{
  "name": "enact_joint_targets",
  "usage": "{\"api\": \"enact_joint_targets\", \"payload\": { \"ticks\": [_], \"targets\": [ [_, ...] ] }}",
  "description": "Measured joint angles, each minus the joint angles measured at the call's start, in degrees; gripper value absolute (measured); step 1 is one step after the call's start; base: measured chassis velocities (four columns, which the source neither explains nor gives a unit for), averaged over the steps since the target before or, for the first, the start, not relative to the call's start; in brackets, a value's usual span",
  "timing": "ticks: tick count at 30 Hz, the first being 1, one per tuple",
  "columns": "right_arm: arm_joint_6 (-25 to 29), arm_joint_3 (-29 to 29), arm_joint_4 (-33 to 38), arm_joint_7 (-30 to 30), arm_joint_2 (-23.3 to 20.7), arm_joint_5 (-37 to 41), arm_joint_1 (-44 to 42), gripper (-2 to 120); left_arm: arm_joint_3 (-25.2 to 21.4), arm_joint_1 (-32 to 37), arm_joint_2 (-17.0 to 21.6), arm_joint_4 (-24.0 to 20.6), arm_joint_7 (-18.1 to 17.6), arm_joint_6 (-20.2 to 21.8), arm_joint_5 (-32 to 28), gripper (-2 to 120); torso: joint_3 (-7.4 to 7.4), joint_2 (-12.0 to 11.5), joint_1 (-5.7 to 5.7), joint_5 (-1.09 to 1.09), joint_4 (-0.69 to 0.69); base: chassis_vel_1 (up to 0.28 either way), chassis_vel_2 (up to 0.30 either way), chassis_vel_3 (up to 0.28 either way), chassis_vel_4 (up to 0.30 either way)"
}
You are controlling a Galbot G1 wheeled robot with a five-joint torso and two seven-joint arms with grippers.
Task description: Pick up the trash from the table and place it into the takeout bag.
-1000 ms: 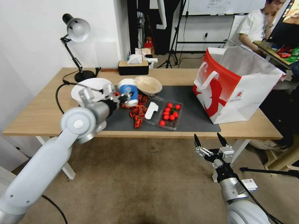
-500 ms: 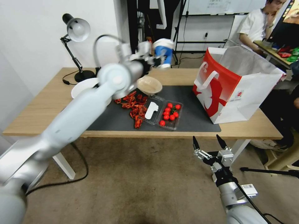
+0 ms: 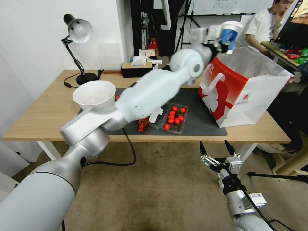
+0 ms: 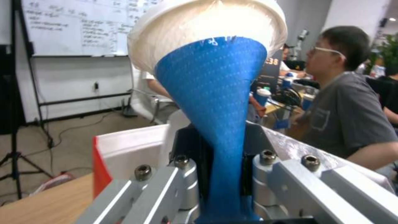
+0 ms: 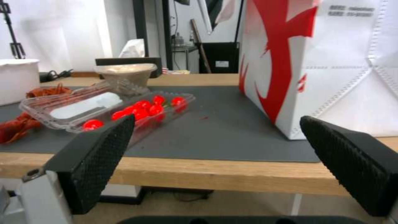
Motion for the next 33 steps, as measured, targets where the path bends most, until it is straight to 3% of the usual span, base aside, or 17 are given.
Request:
{"api": "enact_joint_targets", "payload": {
  "ticks": [9,14,17,27,29,33],
  "targets": [
    [0.26,0.73,0.27,-0.13,0.42,-0.05,-0.63,100,2.66,1.67,1.28,-1.69,2.26,-0.37,2.56,13,0.00,0.00,-0.01,0.00,0.00,0.000,0.000,0.000,0.000],
    [0.27,0.73,0.31,-0.16,0.51,-0.13,-0.62,100,3.07,2.27,1.65,-2.25,2.32,-0.40,2.73,28,0.00,0.00,0.00,0.00,0.00,0.000,0.000,0.000,0.000],
    [0.28,0.71,0.31,-0.18,0.51,-0.14,-0.50,100,3.08,2.27,1.86,-2.63,2.25,-0.40,2.69,46,0.00,0.00,-0.01,0.00,-0.01,0.000,0.000,0.000,0.000],
    [0.28,0.51,0.27,-0.21,0.48,-0.16,-0.30,100,2.74,1.99,3.19,-3.74,1.94,-0.17,2.21,76,0.00,0.01,-0.01,-0.01,-0.01,0.000,0.000,0.000,0.000],
    [0.28,0.41,0.25,-0.22,0.36,-0.17,-0.15,100,2.76,2.36,4.09,-4.73,1.47,-0.07,2.08,89,0.00,0.01,-0.01,-0.01,0.00,0.000,0.000,0.000,0.000],
    [0.28,0.31,0.19,-0.22,0.15,-0.16,0.09,100,2.63,3.07,5.26,-6.45,0.43,-0.03,1.97,99,0.00,0.01,0.00,-0.01,-0.01,0.000,0.000,0.000,0.000]
  ]
}}
